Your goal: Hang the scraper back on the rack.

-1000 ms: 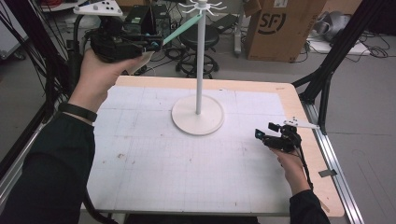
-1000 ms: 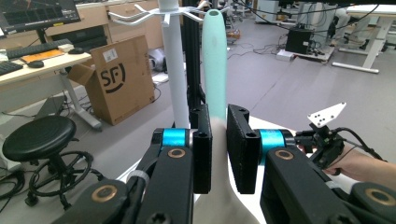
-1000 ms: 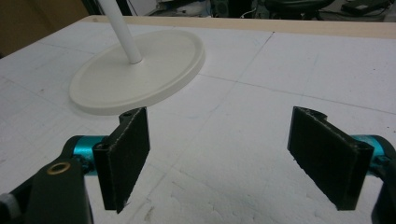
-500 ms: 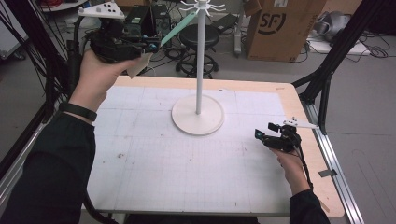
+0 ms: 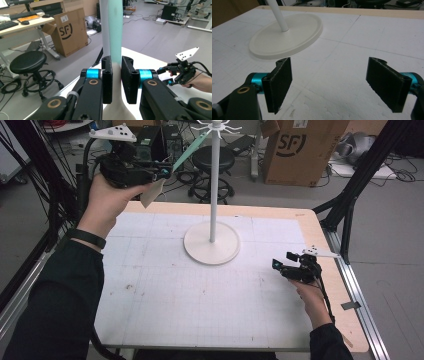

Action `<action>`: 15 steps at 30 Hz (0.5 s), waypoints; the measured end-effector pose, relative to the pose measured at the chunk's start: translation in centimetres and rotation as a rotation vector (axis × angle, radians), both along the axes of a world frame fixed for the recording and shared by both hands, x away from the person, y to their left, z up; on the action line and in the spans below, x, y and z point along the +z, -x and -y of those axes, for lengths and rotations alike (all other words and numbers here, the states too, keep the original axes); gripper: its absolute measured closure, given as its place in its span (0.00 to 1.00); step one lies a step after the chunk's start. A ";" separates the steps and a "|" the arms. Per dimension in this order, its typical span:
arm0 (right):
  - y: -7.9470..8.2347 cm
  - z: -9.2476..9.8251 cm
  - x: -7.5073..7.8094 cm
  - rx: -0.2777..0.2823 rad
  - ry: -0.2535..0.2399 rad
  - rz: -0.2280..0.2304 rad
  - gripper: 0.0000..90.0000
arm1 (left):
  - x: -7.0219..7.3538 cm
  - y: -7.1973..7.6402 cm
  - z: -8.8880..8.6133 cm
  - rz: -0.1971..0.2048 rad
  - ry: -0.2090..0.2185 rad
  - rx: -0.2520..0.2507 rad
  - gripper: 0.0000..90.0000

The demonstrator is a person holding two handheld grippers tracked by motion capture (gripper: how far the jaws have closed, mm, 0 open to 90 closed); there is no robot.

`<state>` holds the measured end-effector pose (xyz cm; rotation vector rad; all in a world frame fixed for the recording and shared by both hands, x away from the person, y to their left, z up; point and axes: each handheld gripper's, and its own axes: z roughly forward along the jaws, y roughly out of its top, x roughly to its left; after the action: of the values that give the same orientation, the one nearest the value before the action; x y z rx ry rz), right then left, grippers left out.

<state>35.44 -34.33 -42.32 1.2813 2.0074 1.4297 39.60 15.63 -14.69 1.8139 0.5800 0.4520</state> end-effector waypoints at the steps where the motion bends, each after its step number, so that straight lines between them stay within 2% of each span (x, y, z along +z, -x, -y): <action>1: 0.0 0.0 0.0 0.001 0.000 -0.001 0.23 | -0.1 0.0 0.0 -0.001 0.008 -0.003 0.87; 3: 0.0 0.1 0.0 -0.002 -0.001 0.002 0.23 | -0.1 0.0 0.1 -0.008 0.022 0.003 0.71; 4: 0.0 0.1 0.0 -0.002 -0.002 0.001 0.23 | -0.1 0.0 0.0 -0.004 0.031 0.003 0.66; 7: 0.0 0.1 0.0 -0.002 -0.005 0.001 0.23 | -0.2 0.2 -0.3 0.000 0.066 -0.003 0.56; 10: 0.0 0.1 0.1 0.000 -0.006 0.003 0.23 | -0.5 0.5 -0.9 0.000 0.082 -0.016 0.48; 12: 0.0 0.1 0.1 0.000 -0.007 0.004 0.23 | -1.1 0.9 -1.3 -0.003 0.079 -0.030 0.41; 15: 0.0 0.2 0.1 0.000 -0.007 0.005 0.23 | -2.7 1.7 -2.1 -0.011 0.086 -0.050 0.36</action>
<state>35.44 -34.49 -42.26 1.2798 2.0003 1.4398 37.92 17.73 -17.39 1.7462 0.5524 0.3774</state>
